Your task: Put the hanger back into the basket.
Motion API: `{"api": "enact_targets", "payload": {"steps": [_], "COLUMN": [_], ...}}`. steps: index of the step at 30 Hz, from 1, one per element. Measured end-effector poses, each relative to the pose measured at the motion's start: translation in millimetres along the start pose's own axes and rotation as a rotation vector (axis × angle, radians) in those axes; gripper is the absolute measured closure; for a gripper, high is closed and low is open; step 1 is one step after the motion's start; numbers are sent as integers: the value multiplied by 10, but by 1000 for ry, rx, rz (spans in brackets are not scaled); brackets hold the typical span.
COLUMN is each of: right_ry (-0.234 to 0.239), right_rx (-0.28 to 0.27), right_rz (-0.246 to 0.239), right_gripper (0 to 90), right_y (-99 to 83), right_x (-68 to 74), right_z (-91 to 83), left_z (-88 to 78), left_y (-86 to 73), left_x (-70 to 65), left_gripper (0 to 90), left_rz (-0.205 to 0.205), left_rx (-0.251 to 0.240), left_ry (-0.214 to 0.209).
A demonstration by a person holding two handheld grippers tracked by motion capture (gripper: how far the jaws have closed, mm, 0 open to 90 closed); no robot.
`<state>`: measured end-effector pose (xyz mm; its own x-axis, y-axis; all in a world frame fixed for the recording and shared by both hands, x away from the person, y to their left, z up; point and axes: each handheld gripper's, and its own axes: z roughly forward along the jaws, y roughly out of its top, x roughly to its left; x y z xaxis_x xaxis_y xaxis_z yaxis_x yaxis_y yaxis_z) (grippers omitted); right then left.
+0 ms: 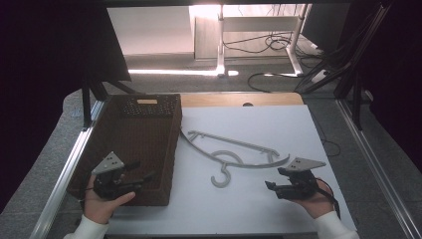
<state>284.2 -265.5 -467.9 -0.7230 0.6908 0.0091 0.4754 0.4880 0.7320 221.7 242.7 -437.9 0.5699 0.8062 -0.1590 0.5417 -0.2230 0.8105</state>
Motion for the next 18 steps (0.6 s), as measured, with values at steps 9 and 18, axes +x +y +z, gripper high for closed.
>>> {"api": "enact_targets", "payload": {"steps": [9,18], "right_ry": [-1,3], "right_rx": [9,3], "right_rz": [-7,-2], "right_gripper": [327,328], "right_y": [6,14], "right_x": [-6,-13], "right_z": [14,-5], "left_z": [-10,12], "left_y": [-5,-5], "left_x": [-7,-20], "left_gripper": [317,317], "left_rz": [-2,1], "left_rx": [-2,4], "left_ry": [2,-2]}}
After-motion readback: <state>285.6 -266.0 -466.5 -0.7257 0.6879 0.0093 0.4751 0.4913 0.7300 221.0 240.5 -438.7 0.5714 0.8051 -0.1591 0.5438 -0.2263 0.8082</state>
